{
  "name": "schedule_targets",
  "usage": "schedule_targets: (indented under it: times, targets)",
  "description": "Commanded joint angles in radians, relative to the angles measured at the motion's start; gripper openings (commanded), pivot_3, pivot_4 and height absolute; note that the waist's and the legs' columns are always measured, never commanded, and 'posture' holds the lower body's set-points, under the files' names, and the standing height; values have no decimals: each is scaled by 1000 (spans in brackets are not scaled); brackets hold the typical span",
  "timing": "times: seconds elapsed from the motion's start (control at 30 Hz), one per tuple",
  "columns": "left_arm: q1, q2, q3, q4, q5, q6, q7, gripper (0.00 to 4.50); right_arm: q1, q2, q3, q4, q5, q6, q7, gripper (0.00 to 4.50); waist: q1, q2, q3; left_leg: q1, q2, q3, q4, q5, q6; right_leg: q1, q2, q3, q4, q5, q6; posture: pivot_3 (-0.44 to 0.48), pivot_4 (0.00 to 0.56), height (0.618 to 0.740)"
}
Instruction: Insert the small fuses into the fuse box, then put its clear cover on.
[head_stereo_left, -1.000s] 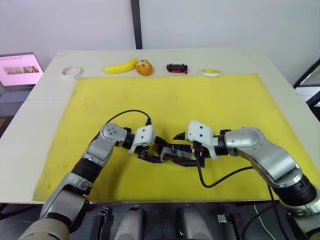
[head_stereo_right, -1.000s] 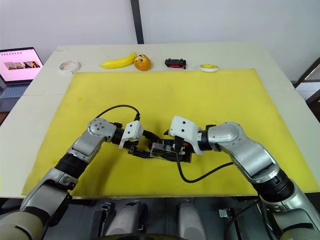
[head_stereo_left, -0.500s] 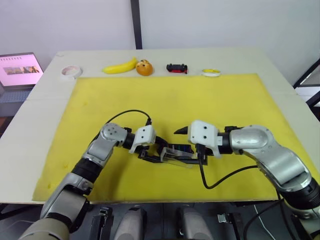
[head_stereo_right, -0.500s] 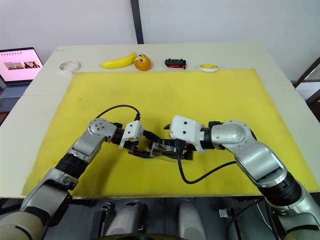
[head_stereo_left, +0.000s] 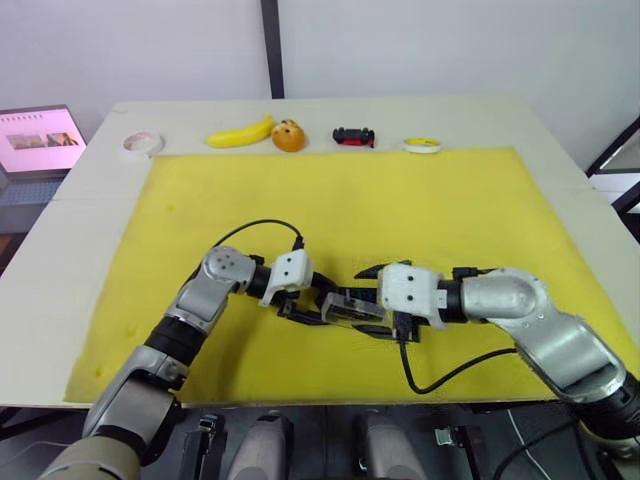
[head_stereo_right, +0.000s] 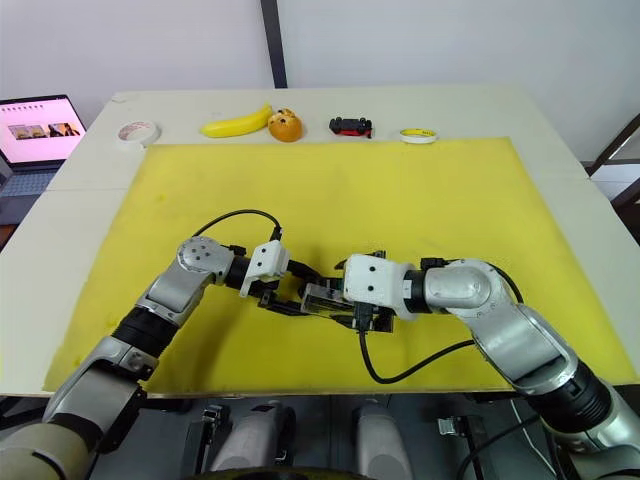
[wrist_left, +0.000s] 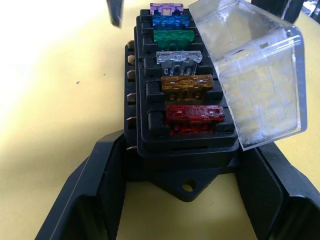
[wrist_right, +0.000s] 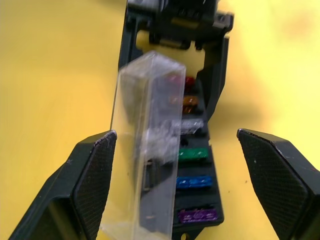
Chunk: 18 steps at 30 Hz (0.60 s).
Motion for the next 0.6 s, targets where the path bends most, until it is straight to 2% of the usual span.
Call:
schedule_targets:
  times: [0.03, 0.6]
  targets:
    - [0, -7, 10, -10, 4, 1, 9, 2580, 15, -25, -18, 11, -77, -74, -28, 4078, 0, 0, 0, 0, 0, 0, 0, 0, 0, 0, 0, 0, 0, 0, 0, 0, 150, 740]
    - [12, -8, 19, -42, -8, 56, 5, 2580, 173, 1, -63, 13, -314, -333, -182, 4078, -1, 0, 0, 0, 0, 0, 0, 1, -1, 0, 0, 0, 1, 0, 0, 0, 150, 740]
